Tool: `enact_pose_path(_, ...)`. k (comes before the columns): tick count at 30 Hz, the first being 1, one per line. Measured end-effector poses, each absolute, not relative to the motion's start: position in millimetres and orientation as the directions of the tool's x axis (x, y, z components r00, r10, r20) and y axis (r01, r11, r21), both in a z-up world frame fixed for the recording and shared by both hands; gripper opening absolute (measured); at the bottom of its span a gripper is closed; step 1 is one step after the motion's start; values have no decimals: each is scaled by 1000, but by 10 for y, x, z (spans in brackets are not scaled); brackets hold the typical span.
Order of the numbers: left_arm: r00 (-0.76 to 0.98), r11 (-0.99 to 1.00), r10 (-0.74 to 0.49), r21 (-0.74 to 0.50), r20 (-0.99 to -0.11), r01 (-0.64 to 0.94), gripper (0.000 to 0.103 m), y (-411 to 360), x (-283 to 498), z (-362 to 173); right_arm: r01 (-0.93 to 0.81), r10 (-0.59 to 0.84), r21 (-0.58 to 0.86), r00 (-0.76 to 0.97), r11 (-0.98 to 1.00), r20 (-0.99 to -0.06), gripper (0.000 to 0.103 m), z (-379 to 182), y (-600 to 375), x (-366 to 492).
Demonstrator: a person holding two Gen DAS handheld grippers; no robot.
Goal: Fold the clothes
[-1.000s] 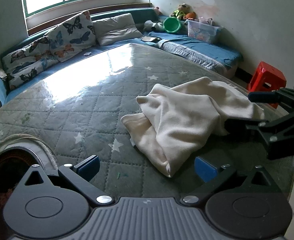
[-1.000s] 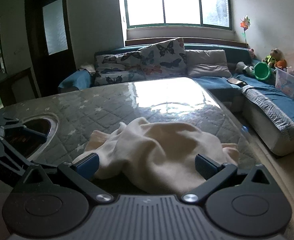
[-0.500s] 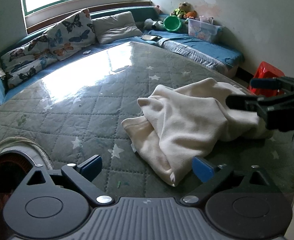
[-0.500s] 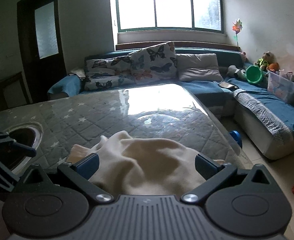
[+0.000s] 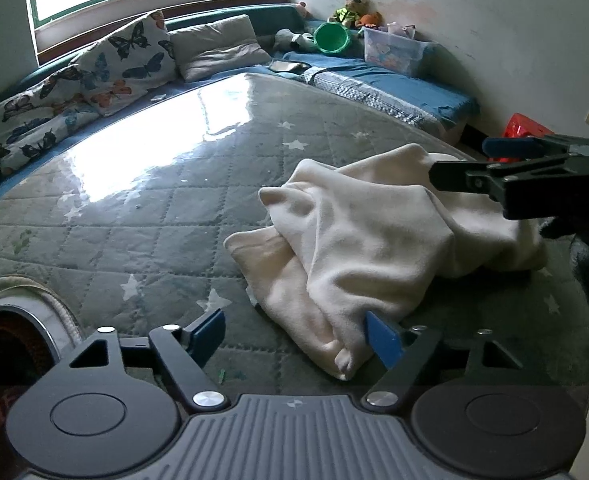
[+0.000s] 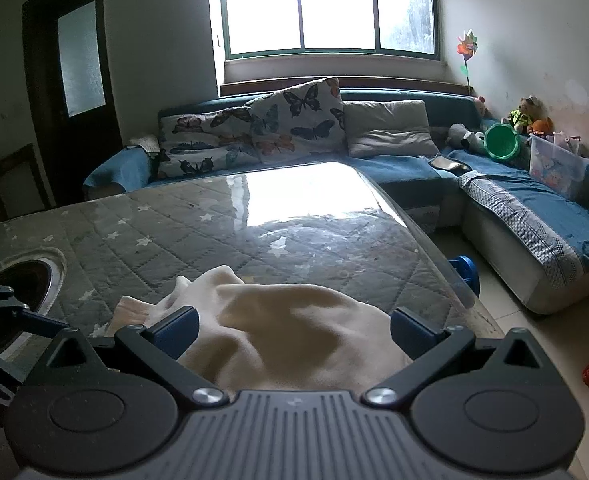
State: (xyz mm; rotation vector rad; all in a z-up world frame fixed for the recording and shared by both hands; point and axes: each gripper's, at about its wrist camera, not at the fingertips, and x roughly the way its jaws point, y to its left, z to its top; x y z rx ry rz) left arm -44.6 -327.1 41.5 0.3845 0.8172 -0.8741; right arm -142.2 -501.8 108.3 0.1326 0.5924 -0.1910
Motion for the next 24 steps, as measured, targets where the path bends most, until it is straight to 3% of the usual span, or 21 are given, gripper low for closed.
enact_pose_path(9,345,577,-538,-38,-769,816,41,-3316,-429,381,221,-142,68,804,973,-578,103,1032,-5071,-1343)
enact_pose_path(11,340,567,-544,-38,-767,823,28,-3329,-440,386,220,-141,68,802,973,-581,103,1014,-5079,-1322)
enact_pose_path(14,329,552,-554,-42,-765,833,16,-3345,-463,397,218,-138,68,799,973,-586,103,1001,-5084,-1300)
enact_pose_path(24,312,508,-577,-32,-755,861,9,-3338,-536,403,199,-124,65,803,978,-583,96,1023,-5073,-1263)
